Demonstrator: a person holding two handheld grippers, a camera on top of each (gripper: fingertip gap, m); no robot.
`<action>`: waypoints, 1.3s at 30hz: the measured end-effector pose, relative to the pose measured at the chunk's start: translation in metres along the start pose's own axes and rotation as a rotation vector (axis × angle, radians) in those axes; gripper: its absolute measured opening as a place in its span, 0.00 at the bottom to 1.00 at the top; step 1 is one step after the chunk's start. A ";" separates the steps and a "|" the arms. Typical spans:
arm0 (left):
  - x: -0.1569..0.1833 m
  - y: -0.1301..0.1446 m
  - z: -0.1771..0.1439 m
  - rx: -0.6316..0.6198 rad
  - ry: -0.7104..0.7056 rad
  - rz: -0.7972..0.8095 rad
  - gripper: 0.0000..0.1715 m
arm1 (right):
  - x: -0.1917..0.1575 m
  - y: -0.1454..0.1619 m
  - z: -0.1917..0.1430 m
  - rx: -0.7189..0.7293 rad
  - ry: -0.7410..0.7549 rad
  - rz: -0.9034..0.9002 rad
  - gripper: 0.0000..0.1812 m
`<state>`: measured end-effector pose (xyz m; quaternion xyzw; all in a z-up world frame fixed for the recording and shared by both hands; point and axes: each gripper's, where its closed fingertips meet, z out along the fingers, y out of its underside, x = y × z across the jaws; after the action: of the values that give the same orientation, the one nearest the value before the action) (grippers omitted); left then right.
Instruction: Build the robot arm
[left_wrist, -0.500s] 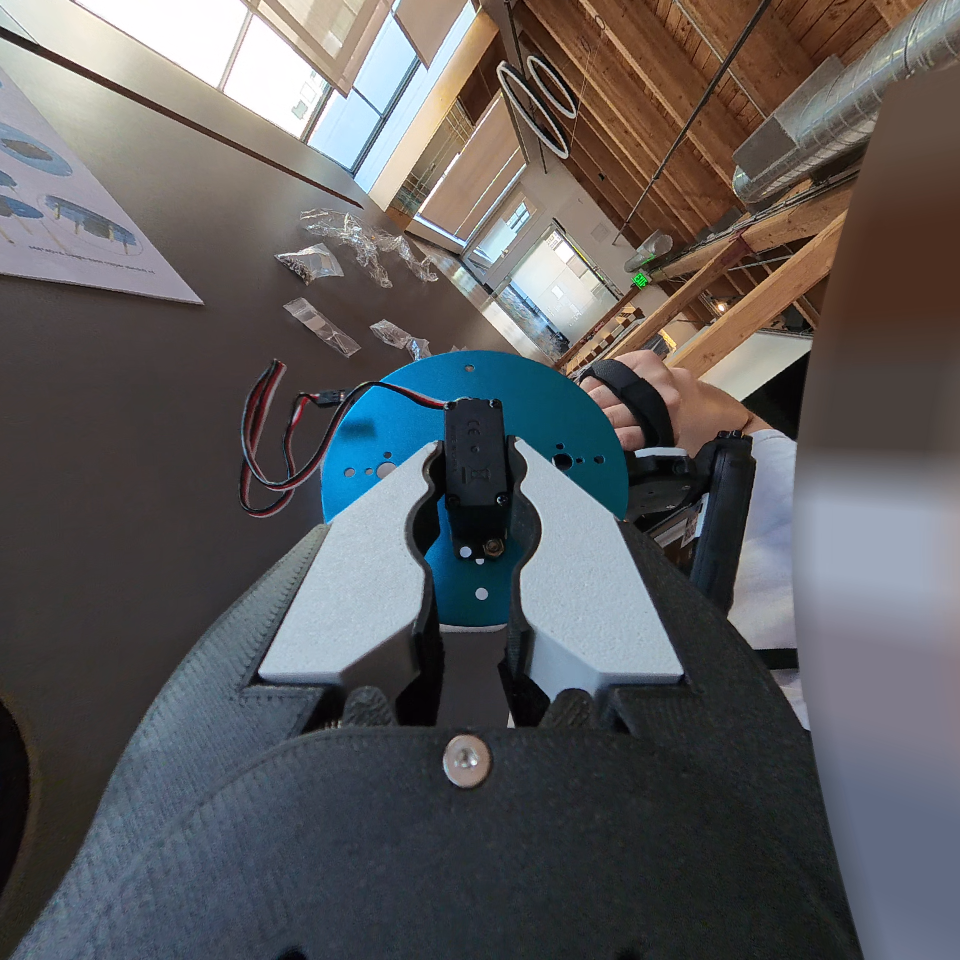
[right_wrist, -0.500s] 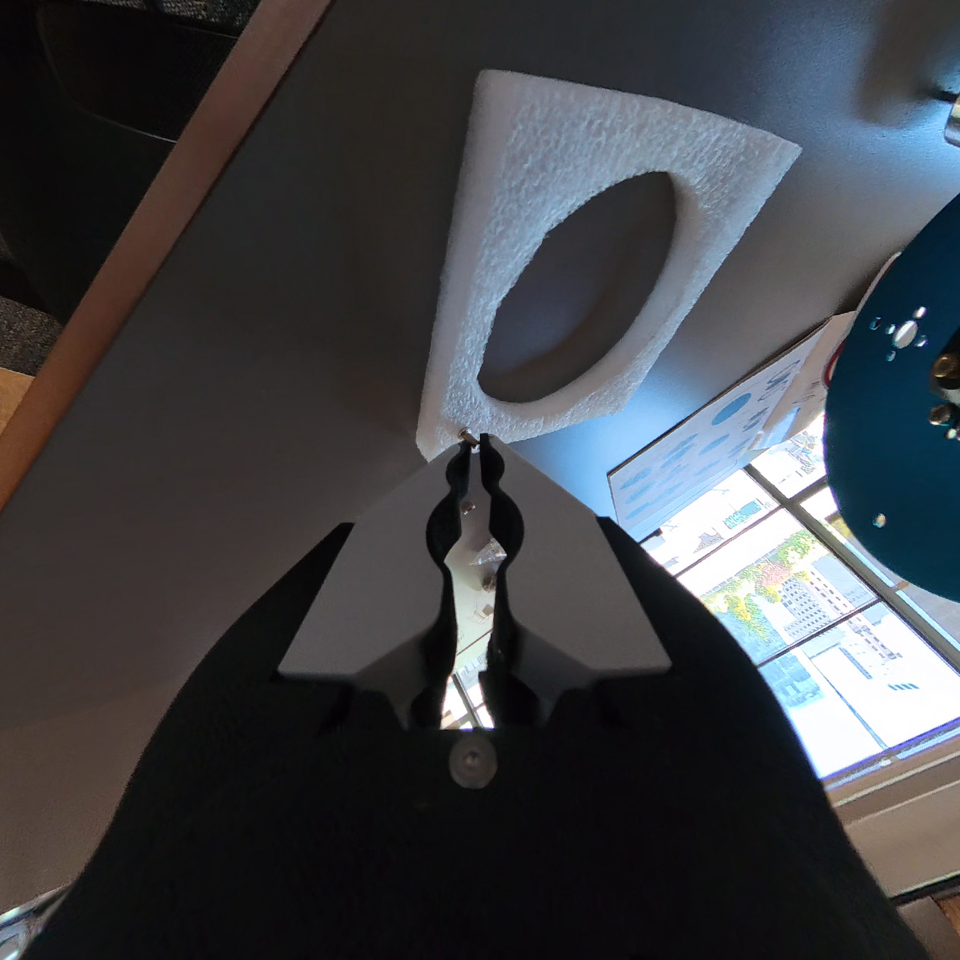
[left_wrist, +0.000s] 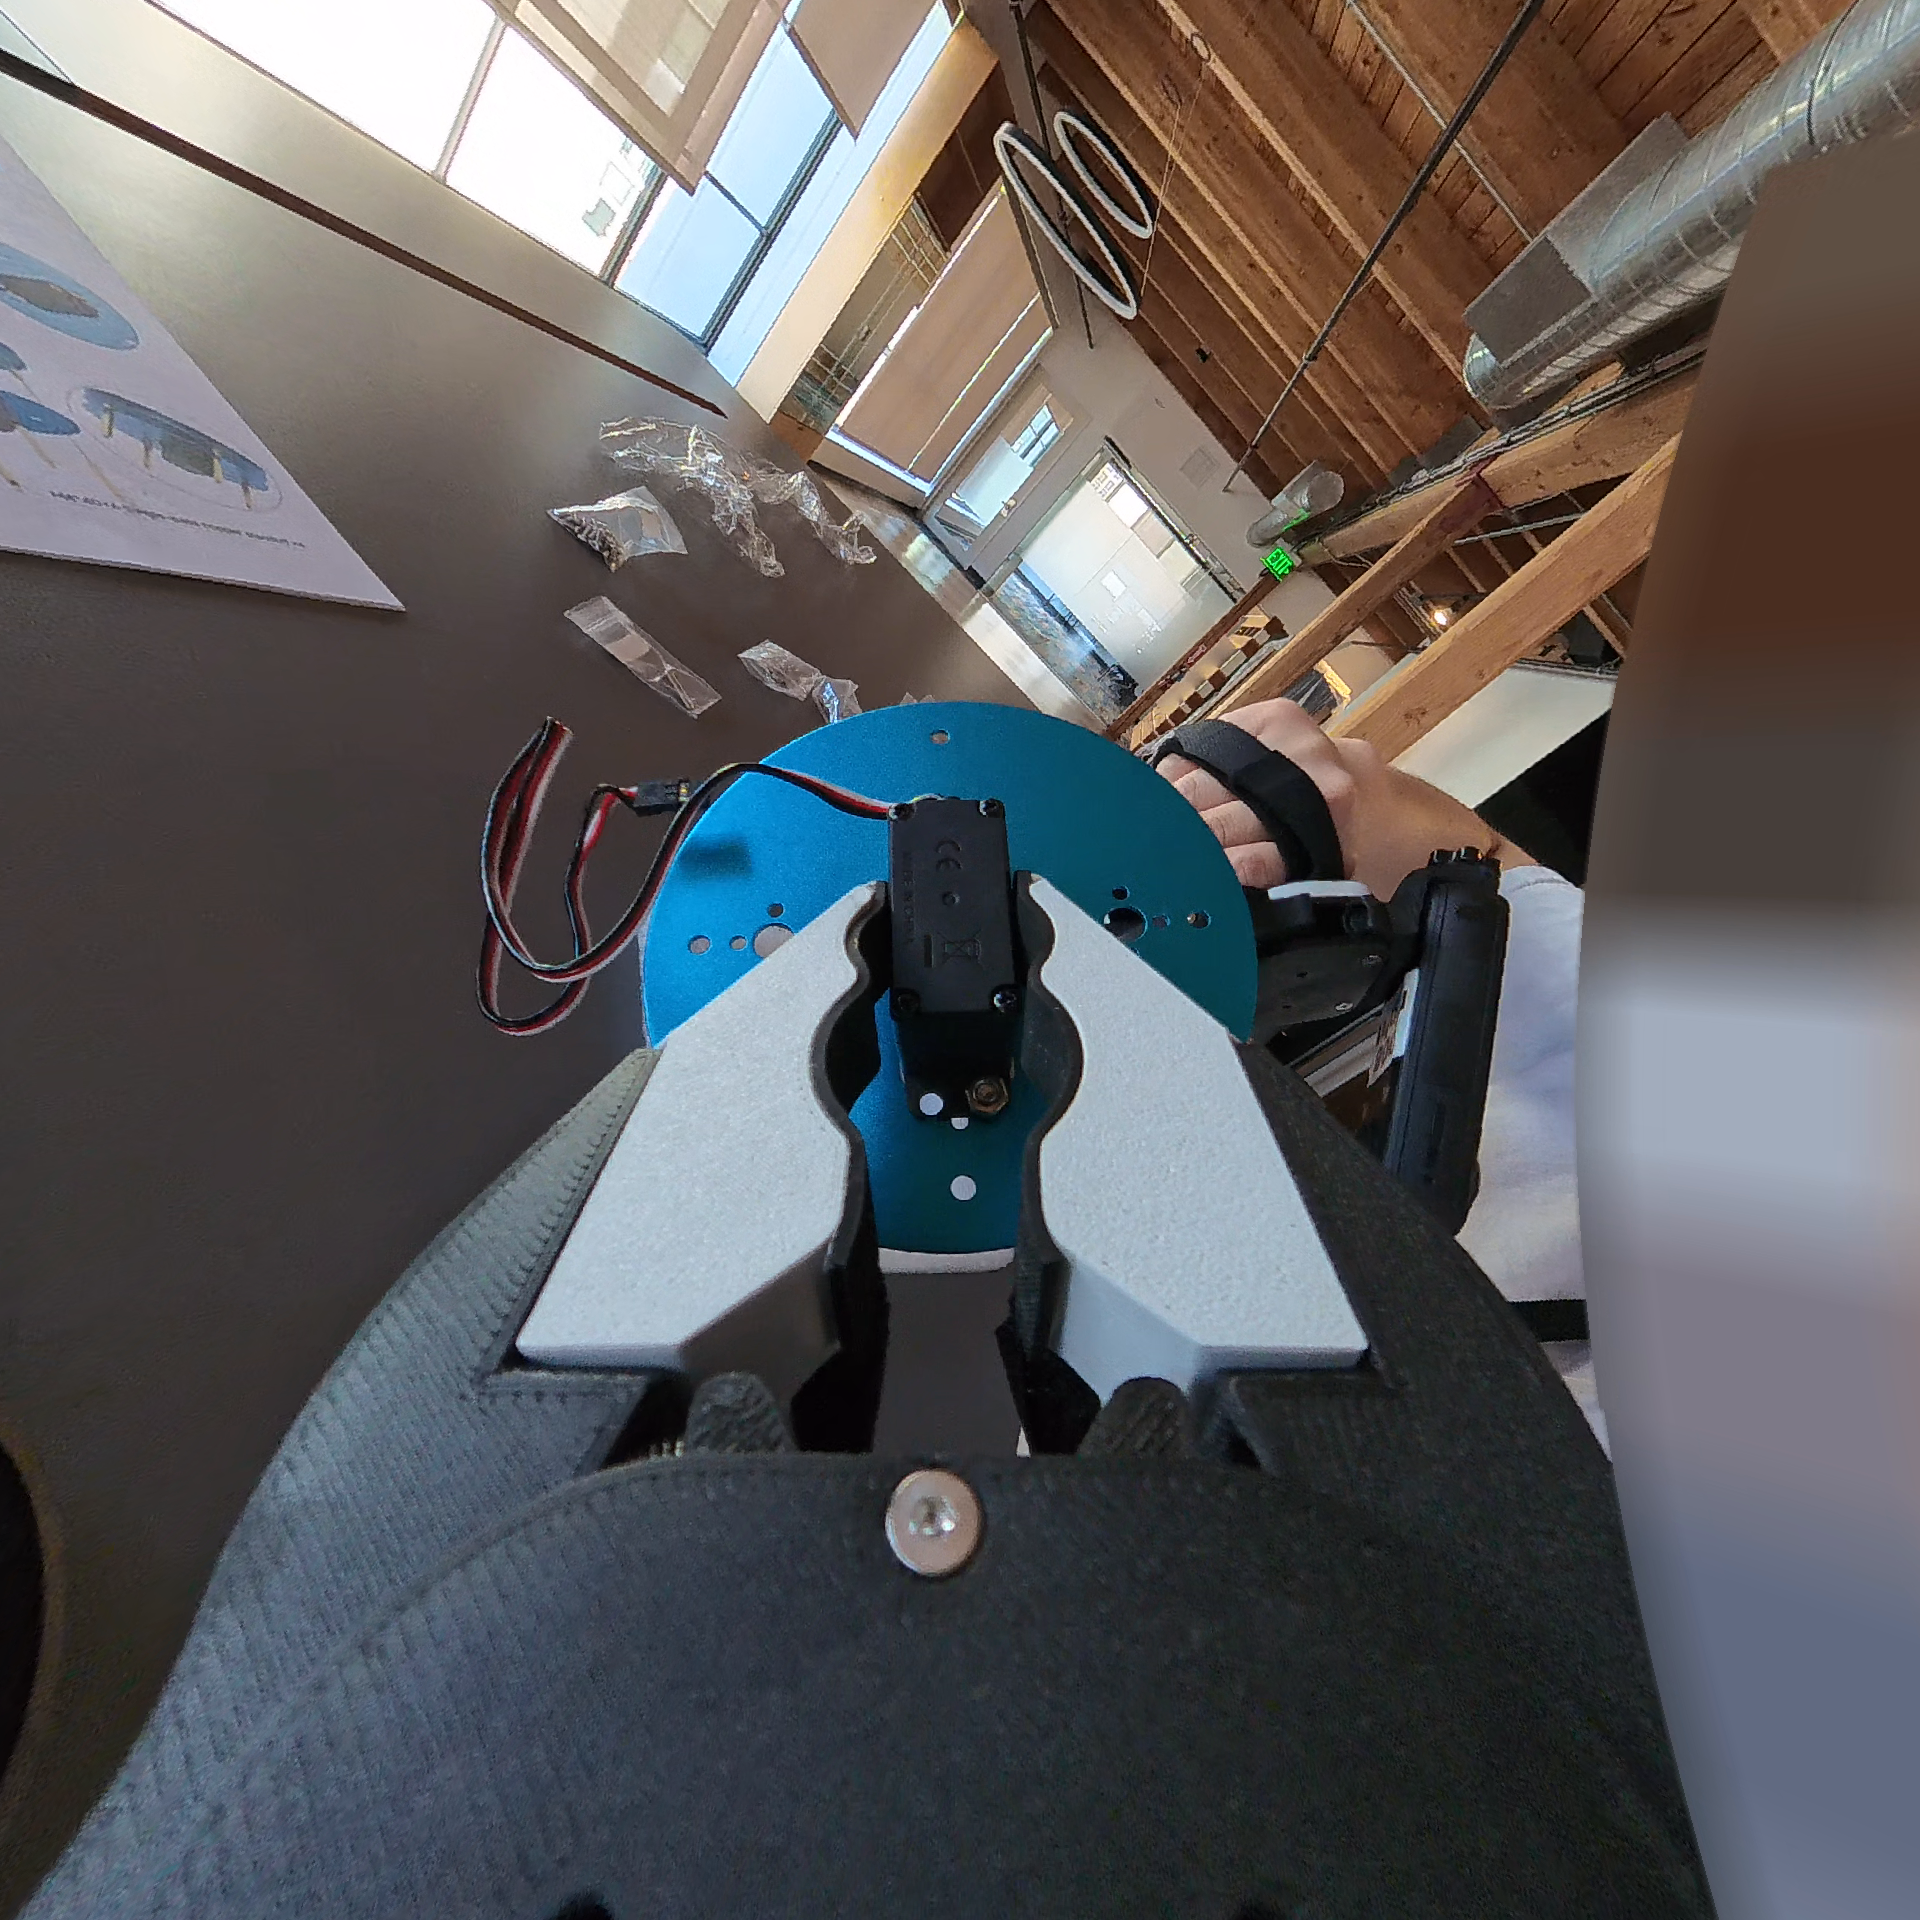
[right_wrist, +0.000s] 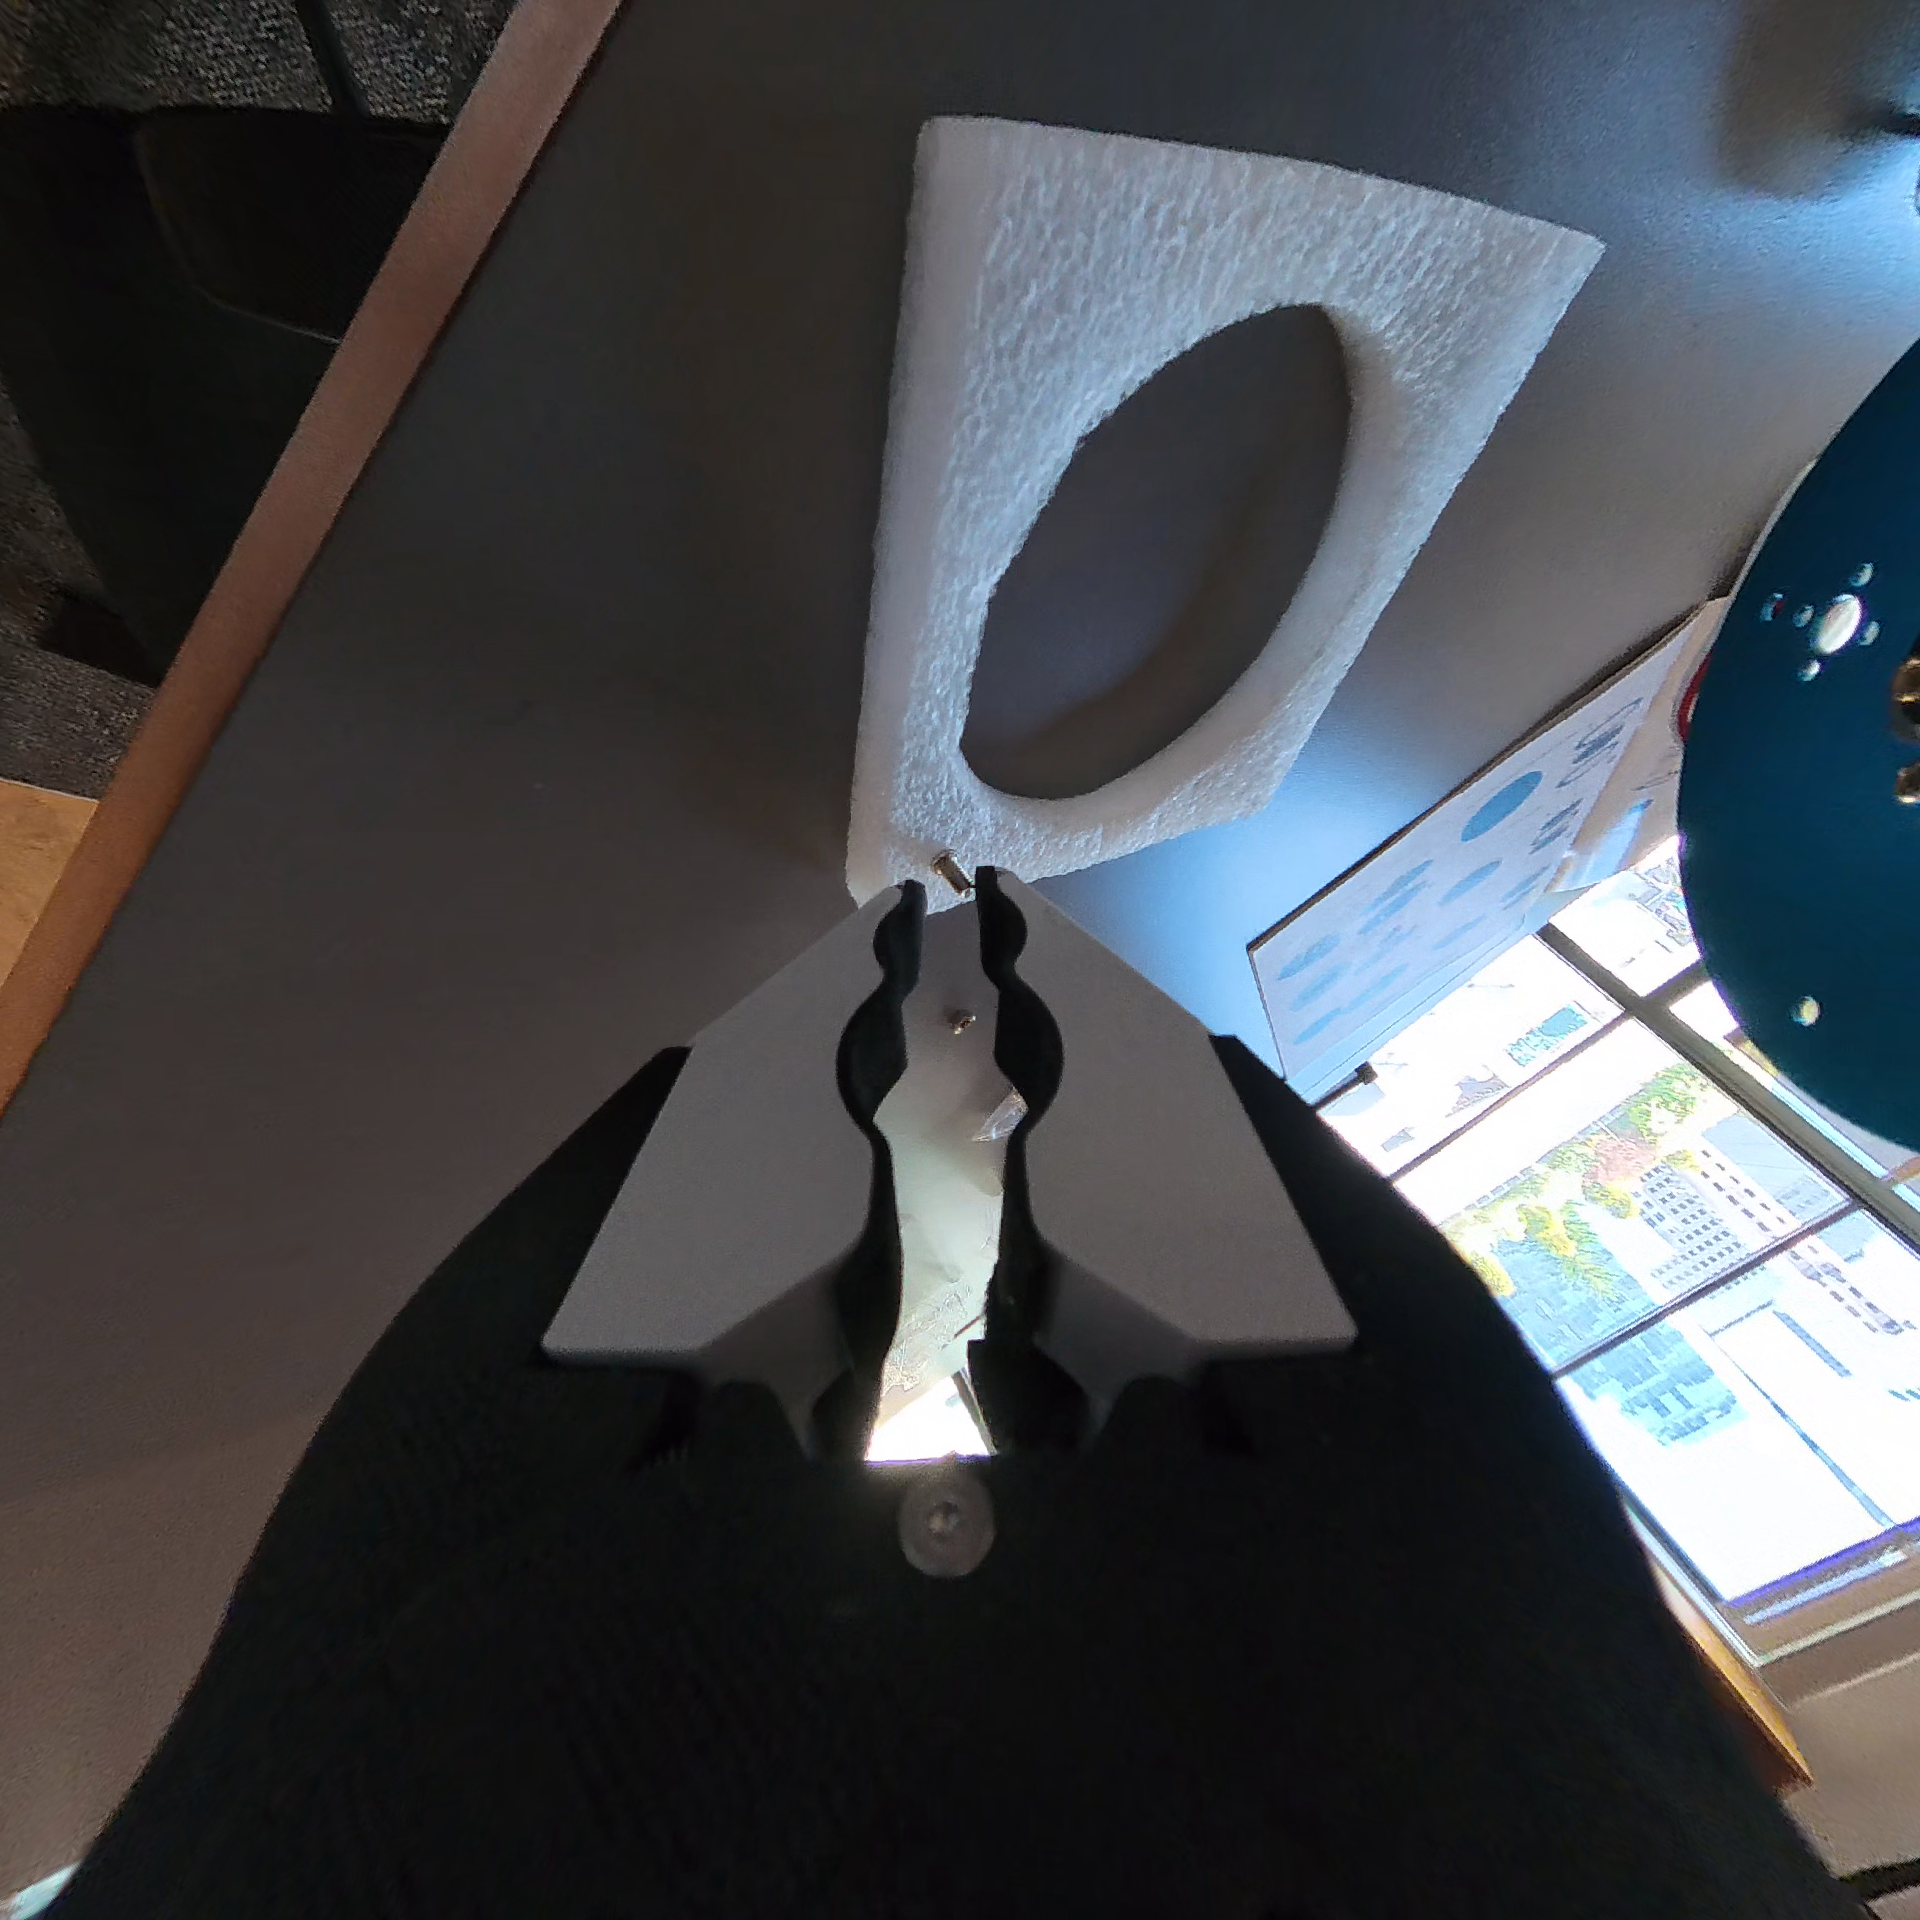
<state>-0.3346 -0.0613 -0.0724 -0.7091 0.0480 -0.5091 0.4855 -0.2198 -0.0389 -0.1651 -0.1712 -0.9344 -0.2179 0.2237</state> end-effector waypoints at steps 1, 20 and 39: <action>0.000 0.000 0.000 0.001 -0.001 -0.003 0.13 | 0.000 0.000 0.000 0.003 0.002 0.002 0.05; 0.019 0.021 0.058 -0.183 -0.068 0.345 0.13 | 0.023 0.040 -0.068 0.792 -0.189 1.360 0.22; 0.023 0.046 0.128 -0.392 -0.261 0.661 0.15 | 0.008 0.053 -0.050 1.588 -1.186 2.208 0.00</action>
<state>-0.2058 -0.0168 -0.0925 -0.7934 0.3074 -0.2125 0.4805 -0.1871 -0.0165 -0.1030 -0.6751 -0.1598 0.7132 -0.0999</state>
